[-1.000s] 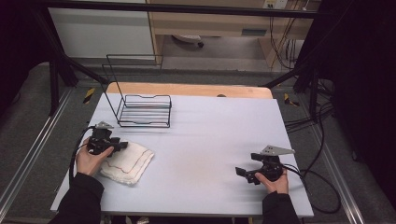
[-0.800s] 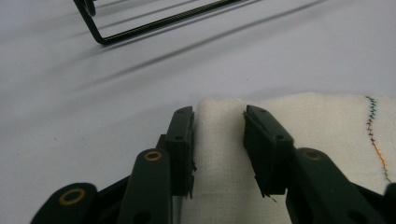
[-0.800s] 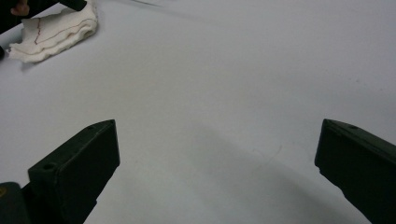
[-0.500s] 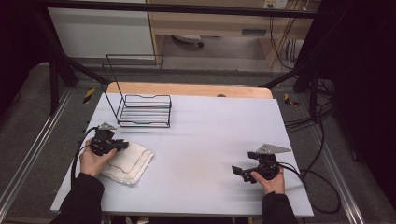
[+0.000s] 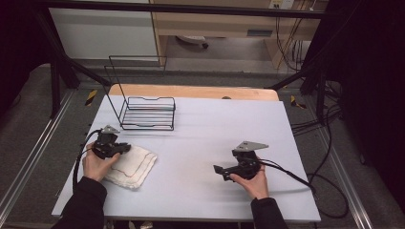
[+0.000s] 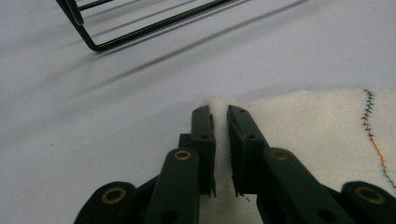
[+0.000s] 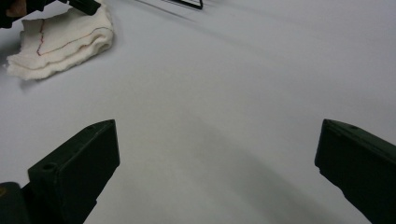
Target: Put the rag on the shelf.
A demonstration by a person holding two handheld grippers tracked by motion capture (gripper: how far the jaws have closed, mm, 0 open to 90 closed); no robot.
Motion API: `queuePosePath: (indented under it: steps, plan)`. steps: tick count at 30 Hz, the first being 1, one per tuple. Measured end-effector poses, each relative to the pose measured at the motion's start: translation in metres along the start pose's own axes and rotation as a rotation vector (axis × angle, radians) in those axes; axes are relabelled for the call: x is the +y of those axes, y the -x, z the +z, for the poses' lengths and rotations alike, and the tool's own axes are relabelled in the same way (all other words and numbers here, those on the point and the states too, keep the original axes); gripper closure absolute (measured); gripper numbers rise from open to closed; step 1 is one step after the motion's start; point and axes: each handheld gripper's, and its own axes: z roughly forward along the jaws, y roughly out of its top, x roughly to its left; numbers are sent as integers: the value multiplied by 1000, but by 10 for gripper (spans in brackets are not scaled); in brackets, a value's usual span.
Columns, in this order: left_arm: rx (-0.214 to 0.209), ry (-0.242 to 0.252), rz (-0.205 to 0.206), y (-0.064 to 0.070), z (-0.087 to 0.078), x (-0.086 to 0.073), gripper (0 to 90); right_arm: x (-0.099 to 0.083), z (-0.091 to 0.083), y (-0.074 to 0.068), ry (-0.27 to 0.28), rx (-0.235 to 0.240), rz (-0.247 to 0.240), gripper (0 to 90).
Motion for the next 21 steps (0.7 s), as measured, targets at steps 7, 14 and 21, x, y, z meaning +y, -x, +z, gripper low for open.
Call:
queuePosePath:
  steps: [7, 14, 21]
  plan:
    - [4, 12, 12, 1, -4, 0, 828, 24, 32, -25, -3, 8, -17, 8]
    - [5, 12, 13, -1, -2, -2, 828, 48, 70, -52, -10, 24, -37, 24]
    - [11, 39, 27, 0, -1, -6, 824, 63, 110, -76, -32, 25, -37, 40]
